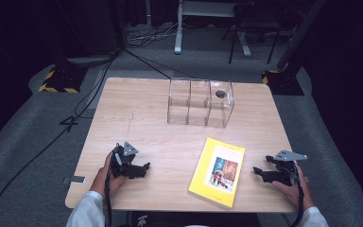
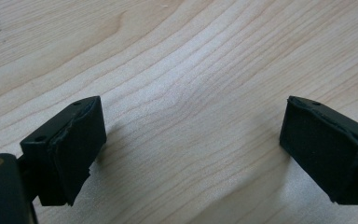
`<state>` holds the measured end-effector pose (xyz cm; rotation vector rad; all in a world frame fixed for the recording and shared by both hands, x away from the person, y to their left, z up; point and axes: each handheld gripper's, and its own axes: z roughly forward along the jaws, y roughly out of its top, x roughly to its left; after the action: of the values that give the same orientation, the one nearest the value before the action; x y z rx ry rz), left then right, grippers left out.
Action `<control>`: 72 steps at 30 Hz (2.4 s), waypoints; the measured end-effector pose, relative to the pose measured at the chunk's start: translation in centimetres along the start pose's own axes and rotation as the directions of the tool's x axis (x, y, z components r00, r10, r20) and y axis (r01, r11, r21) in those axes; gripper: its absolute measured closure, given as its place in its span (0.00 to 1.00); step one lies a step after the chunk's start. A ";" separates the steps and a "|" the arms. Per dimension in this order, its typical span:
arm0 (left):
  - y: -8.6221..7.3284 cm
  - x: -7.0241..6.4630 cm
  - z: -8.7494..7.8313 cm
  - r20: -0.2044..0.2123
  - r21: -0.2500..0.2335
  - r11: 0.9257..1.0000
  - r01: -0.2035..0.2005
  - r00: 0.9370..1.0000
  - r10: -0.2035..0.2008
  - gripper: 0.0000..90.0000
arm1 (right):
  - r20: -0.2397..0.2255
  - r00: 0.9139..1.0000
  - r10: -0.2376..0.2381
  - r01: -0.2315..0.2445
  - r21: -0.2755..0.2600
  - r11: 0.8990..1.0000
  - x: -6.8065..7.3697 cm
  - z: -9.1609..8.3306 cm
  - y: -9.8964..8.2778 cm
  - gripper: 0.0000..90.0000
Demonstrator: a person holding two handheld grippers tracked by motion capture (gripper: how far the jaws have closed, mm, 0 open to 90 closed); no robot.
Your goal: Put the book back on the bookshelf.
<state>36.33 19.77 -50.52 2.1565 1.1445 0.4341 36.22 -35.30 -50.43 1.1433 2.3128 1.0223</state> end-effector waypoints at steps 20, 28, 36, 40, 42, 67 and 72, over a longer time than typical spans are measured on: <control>-1.0 -1.2 -0.9 0.048 0.009 0.999 -0.048 0.998 0.048 0.08 | -0.171 0.972 -0.161 0.170 0.039 0.985 2.8 -0.4 0.3 0.24; -1.1 -1.5 -1.0 0.073 0.007 0.997 -0.081 0.994 0.081 0.07 | -0.258 0.935 -0.242 0.258 0.030 0.966 5.5 0.3 1.1 0.23; -1.1 -2.0 -1.1 0.098 0.006 0.995 -0.098 0.990 0.097 0.07 | -0.271 0.930 -0.250 0.265 0.022 0.964 6.2 1.0 1.6 0.22; -1.1 -2.3 -1.0 0.115 0.001 0.992 -0.125 0.986 0.124 0.08 | -0.274 0.929 -0.249 0.264 0.019 0.964 6.2 1.2 1.7 0.20; -1.0 -2.5 -0.8 0.119 0.002 0.993 -0.116 0.986 0.115 0.06 | -0.272 0.930 -0.247 0.261 0.017 0.965 6.4 1.4 1.8 0.19; -0.1 -5.0 0.1 0.171 0.011 0.984 -0.178 0.970 0.173 0.00 | -0.325 0.899 -0.292 0.317 0.026 0.948 7.8 5.7 5.8 0.13; -0.1 -5.1 0.1 0.188 0.009 0.980 -0.198 0.963 0.193 0.00 | -0.318 0.904 -0.286 0.316 0.044 0.948 8.6 6.9 7.0 0.13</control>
<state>33.50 15.57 -50.58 2.2900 0.8430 0.2954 38.82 -22.50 -49.85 0.6565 2.7012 1.0400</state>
